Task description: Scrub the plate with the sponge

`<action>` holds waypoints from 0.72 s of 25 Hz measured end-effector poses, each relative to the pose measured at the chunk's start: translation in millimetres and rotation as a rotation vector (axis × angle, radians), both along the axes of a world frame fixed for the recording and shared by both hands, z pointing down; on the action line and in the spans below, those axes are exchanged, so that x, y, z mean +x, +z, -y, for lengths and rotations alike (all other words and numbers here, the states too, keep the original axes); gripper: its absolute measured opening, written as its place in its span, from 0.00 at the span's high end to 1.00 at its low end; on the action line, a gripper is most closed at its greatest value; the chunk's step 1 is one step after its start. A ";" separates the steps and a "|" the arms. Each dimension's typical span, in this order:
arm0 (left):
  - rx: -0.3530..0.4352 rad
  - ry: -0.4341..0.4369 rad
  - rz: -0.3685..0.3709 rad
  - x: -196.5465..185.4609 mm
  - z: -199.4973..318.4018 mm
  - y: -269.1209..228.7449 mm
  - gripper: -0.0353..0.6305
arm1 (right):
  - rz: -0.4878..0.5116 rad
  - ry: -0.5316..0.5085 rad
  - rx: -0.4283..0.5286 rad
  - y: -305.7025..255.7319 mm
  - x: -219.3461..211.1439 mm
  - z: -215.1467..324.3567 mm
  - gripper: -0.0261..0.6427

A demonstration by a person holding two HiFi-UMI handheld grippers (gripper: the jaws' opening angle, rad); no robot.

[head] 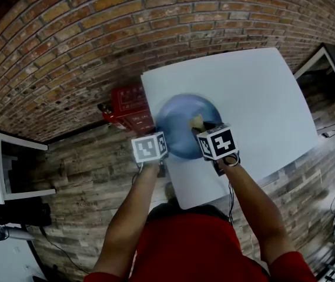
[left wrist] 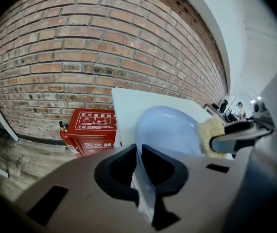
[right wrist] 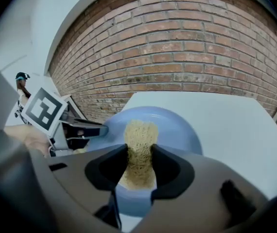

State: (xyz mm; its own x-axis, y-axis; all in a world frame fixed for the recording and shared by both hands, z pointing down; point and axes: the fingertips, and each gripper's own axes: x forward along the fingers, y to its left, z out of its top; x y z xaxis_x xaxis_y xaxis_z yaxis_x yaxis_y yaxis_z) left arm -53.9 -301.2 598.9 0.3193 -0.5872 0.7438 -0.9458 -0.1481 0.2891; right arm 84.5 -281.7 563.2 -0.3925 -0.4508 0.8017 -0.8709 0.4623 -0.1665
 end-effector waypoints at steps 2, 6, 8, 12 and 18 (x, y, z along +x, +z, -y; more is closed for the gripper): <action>0.000 -0.001 0.000 0.2 0.3 0.3 0.88 | 0.050 -0.040 -0.011 -2.1 -27.8 -11.7 0.73; -0.003 -0.003 0.002 0.2 -0.3 0.6 0.88 | 0.089 -0.111 -0.045 5.5 -68.7 -34.1 0.73; -0.004 -0.005 0.003 0.1 -0.8 0.8 0.88 | 0.087 -0.123 -0.054 8.5 -76.3 -38.6 0.73; 0.000 -0.008 0.001 0.9 0.4 0.4 0.88 | 0.071 -0.124 -0.064 14.6 -70.5 -38.5 0.73; 0.000 -0.003 0.008 0.2 0.2 0.0 0.88 | 0.034 -0.076 -0.060 17.2 -34.9 -32.7 0.73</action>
State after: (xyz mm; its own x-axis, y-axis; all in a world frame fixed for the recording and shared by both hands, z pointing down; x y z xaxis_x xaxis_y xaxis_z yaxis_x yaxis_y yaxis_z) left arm -53.7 -301.4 598.9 0.3119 -0.5879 0.7464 -0.9484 -0.1452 0.2820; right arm 49.7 -248.9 580.4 -0.4510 -0.3701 0.8122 -0.8274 0.5146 -0.2250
